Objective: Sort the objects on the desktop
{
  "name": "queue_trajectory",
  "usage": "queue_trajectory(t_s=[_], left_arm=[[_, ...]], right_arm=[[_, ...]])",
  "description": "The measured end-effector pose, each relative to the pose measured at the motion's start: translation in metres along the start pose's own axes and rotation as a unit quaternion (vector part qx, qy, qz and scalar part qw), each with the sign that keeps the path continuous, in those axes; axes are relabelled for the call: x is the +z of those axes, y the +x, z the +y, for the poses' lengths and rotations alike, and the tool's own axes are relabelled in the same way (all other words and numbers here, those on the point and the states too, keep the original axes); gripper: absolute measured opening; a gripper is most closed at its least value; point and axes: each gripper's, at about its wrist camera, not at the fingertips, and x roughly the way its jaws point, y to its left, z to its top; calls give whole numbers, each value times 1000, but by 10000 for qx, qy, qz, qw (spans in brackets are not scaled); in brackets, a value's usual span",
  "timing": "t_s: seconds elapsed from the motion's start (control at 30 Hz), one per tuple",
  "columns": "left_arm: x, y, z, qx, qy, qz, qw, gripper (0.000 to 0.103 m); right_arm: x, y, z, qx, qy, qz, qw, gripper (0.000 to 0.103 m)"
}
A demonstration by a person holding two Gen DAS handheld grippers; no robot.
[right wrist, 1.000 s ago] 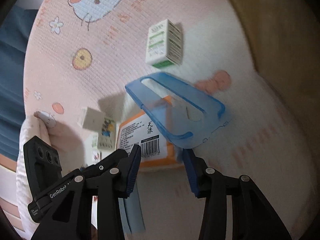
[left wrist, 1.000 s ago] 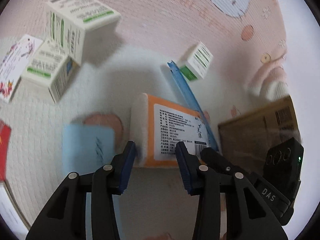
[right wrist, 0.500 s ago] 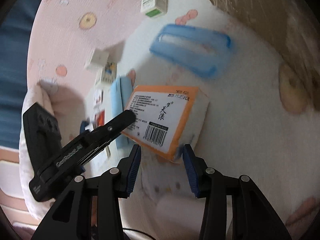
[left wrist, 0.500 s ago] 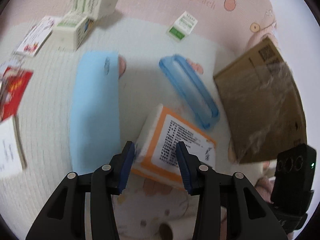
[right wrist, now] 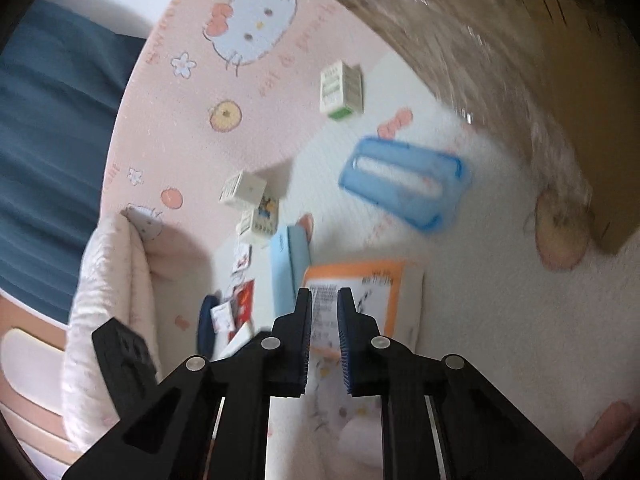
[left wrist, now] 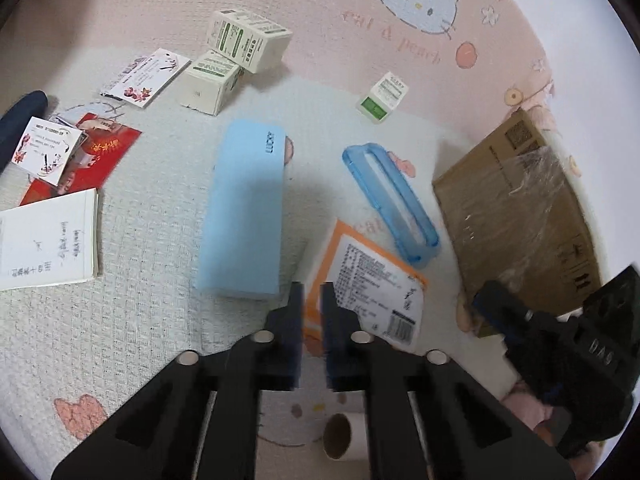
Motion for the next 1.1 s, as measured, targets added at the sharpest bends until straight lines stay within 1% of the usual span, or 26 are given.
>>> queue_trajectory(t_s=[0.07,0.13,0.2,0.27,0.37,0.43,0.47,0.5,0.6,0.73,0.77,0.87,0.93,1.03,1.1], left_arm=[[-5,3,-2,110,122,-3,9999,6],[-9,8,-5,212,175,52,9996,5],[-13,9,-4,91,148,122,9998,5],[-16,10,-5,110,154,135,9997,5],[-19,16,-4,135,141,229,9995,5],[-20,23,-2,101,120,337,9993,5],[-21,28,-1,22,106,460,9989,5],[-22,34,0,-33,115,591,9982,5],[-24,39,1,-8,127,592,9982,5],[-19,36,3,-193,-42,475,9987,4],[-17,35,2,-252,-34,475,9985,1],[-11,35,-3,-297,64,504,9983,0],[-9,38,-3,-298,137,561,9979,0],[-6,34,-1,-417,98,547,9976,0],[-2,26,-2,-740,132,470,9961,0]], right_arm=[[2,4,3,-179,-127,-12,9998,11],[5,7,6,-394,-334,-175,9985,11],[12,10,9,-400,-535,-221,9975,11],[20,17,14,-570,-776,-204,9951,11],[26,34,15,-750,-1003,57,9921,11],[26,51,10,-803,-1018,364,9909,11],[25,61,4,-786,-944,620,9905,11],[24,68,-1,-756,-861,771,9904,11],[21,72,-7,-761,-830,797,9904,11],[19,76,-5,-915,-1001,882,9868,10],[19,77,-4,-961,-1071,868,9858,10],[21,80,-2,-1056,-1096,966,9836,10],[23,82,-1,-1101,-1094,1135,9813,11],[25,84,1,-1098,-1033,1426,9782,11],[24,84,-3,-927,-784,1691,9781,11]])
